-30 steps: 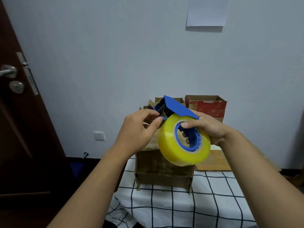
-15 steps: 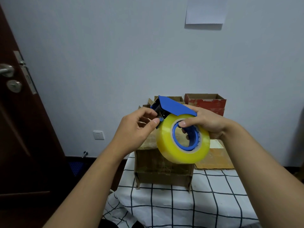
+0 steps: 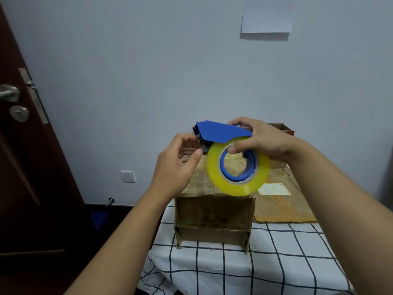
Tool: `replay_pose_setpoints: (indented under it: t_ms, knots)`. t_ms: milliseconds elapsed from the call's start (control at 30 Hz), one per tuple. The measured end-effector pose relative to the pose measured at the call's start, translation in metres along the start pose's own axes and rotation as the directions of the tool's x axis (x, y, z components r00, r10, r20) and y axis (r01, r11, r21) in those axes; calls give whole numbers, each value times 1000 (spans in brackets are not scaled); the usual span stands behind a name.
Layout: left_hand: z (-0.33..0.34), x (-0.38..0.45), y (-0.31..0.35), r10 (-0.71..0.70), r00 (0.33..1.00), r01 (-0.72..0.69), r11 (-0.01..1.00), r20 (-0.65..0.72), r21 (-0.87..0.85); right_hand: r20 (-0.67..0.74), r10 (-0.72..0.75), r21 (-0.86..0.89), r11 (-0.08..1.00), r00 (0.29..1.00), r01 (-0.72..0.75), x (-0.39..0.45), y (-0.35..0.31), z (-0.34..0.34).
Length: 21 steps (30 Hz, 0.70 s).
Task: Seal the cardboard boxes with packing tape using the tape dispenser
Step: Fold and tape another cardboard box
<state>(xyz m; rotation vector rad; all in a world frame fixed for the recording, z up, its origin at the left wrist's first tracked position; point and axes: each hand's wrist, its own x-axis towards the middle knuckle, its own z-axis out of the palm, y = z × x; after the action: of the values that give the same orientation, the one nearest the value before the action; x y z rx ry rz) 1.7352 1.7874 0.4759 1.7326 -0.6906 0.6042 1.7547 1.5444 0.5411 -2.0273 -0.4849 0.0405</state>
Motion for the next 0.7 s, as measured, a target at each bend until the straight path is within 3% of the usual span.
replay_pose_setpoints:
  t_ms: [100,233,700]
  knots:
    - [3,2,-13,190,982,-180,950,-12,255,-55,-58,-67,996,997,55,9,1,3]
    - [4,-1,-36,341,940,-322,848,33,420,-86,-87,-140,987,992,75,16,16,11]
    - [0,-8,-45,375,913,-404,762,164,506,-25,-64,-152,987,998,59,25,29,11]
